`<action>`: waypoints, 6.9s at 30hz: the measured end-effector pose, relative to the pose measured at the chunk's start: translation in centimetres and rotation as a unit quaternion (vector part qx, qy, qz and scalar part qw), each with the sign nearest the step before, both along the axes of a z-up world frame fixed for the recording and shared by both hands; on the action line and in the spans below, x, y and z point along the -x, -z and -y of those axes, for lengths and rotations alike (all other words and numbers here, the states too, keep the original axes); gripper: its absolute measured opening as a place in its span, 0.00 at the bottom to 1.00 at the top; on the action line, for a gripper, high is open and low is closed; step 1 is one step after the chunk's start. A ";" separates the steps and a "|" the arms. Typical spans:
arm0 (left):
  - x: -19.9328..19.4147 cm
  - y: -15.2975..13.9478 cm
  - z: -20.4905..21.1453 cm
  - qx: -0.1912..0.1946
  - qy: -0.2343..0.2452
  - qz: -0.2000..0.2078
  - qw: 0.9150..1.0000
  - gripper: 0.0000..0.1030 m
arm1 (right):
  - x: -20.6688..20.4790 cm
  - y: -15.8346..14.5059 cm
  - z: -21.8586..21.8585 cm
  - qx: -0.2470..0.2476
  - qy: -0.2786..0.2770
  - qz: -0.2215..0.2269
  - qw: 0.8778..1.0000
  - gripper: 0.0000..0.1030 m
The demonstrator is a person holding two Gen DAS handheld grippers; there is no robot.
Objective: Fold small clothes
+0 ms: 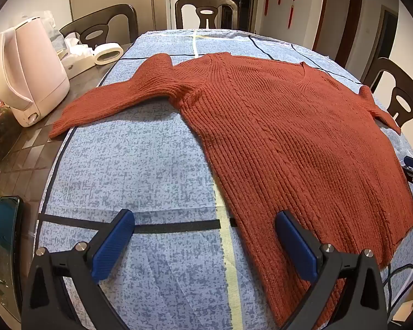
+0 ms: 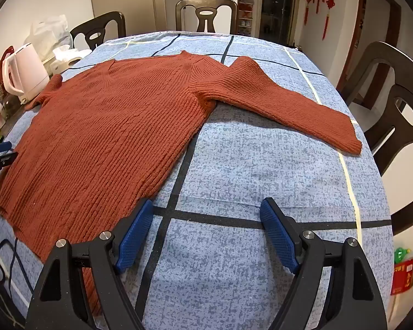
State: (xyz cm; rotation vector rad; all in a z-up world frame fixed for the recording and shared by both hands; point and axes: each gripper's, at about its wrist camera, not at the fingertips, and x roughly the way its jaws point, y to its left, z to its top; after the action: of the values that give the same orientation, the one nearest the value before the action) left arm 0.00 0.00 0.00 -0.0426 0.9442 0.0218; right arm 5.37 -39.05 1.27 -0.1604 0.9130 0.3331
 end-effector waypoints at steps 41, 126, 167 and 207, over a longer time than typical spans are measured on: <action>0.0 0.0 0.0 0.000 0.000 0.000 1.000 1.00 | -0.2 -0.1 0.1 0.003 0.000 0.001 1.000 0.78; 0.0 0.0 0.0 0.000 0.000 0.000 1.000 1.00 | 0.0 0.0 0.0 0.002 0.001 0.003 1.000 0.79; 0.1 0.0 0.0 -0.001 0.000 0.000 1.000 1.00 | 0.1 0.4 -0.1 0.007 0.001 0.004 1.000 0.79; -8.8 0.0 -18.5 0.027 -0.170 0.030 0.985 0.38 | -2.8 -1.8 -11.5 -0.009 -0.072 0.015 0.997 0.79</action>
State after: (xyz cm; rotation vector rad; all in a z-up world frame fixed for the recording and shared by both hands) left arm 8.75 18.49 0.04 -0.2539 0.8690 0.3082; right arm 8.16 -27.55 3.09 -0.2151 0.8708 0.4718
